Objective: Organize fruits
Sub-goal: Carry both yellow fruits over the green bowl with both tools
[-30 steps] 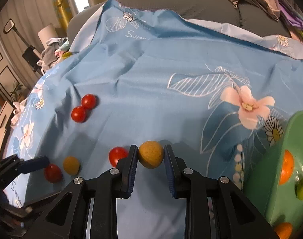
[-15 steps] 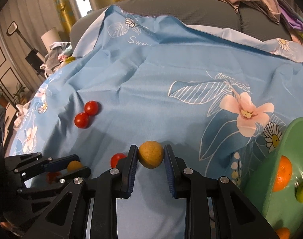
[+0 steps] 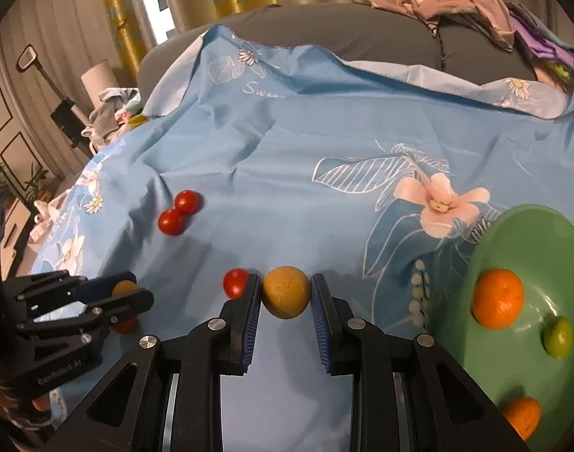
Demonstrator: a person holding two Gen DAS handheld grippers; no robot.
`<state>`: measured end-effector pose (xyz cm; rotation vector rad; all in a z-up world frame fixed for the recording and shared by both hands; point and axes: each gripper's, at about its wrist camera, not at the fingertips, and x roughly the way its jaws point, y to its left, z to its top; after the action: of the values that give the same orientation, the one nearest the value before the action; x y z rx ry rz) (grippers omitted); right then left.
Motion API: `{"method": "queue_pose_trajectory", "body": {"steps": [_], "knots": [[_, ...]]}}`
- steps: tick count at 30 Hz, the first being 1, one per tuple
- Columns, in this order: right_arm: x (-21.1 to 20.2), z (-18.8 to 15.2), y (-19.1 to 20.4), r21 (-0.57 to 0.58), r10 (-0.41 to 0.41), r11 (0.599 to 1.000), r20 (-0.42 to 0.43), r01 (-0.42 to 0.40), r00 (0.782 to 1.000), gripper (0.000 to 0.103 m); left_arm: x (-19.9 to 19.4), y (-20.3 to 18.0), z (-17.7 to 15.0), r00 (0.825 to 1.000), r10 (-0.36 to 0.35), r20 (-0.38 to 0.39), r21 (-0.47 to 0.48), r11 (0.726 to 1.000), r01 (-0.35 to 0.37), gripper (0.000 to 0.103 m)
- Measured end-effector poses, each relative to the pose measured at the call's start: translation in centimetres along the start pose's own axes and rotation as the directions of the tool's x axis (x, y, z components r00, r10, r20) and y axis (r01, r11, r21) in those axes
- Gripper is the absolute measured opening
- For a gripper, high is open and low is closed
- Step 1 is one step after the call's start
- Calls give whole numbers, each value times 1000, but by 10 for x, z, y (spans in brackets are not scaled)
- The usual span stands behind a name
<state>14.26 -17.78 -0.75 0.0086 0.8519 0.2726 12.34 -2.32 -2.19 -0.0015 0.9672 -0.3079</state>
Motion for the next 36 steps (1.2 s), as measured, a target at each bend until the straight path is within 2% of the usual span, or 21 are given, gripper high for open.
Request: {"method": "queue_pose_trajectory", "body": {"steps": [14, 23, 36], "knots": [[-52, -31, 15, -6, 10, 1000, 50, -10, 999, 28, -51, -17, -28, 999, -36, 36, 19, 999, 36, 26], [-72, -48, 19, -5, 7, 1000, 67, -6, 998, 28, -69, -34, -44, 998, -59, 36, 42, 997, 58, 26], [-95, -60, 11, 21, -10, 1000, 110, 8, 994, 28, -80, -61, -46, 995, -92, 40, 91, 992, 88, 26]]}}
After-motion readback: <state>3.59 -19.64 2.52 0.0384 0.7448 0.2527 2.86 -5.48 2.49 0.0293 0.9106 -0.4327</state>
